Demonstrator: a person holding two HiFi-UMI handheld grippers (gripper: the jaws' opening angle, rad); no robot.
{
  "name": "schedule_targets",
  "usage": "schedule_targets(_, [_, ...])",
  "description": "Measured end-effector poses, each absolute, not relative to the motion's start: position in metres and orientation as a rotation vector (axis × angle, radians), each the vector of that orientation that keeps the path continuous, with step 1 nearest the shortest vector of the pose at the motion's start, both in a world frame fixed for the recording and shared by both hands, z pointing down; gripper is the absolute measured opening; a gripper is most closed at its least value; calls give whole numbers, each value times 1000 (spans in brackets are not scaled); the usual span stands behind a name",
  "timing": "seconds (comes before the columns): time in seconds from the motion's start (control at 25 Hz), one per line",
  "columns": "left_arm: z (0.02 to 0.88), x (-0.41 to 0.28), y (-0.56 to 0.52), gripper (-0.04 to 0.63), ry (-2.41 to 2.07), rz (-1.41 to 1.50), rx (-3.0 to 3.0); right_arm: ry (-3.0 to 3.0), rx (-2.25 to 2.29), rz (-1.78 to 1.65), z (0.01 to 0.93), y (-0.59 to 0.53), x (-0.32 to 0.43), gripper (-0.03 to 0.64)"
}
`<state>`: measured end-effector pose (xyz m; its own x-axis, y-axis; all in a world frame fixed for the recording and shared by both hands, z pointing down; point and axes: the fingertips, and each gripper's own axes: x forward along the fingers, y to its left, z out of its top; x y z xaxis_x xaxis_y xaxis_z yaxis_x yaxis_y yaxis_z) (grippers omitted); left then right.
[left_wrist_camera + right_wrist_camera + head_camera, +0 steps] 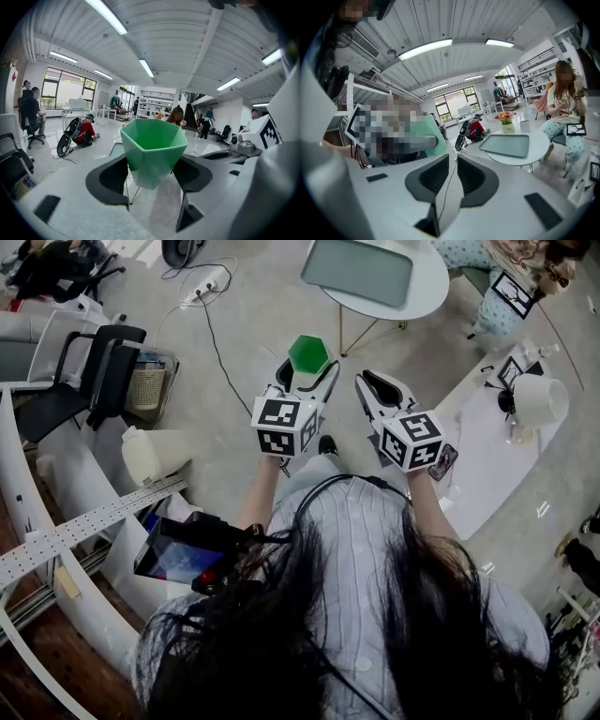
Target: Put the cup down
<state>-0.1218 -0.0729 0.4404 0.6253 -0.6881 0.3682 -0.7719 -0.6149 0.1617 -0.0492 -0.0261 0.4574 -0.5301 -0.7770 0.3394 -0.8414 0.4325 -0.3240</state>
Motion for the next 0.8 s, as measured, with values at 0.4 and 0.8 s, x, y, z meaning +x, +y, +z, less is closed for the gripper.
schedule_targets(0.4, [449,-126,-106,313,-1136,393,2534,-2489,1501,735,464,-57,-42,71])
schedule_targets(0.8, [465,-107,-158,313,-1175,397,2480,-2516,1452,755,473,-116,-20,71])
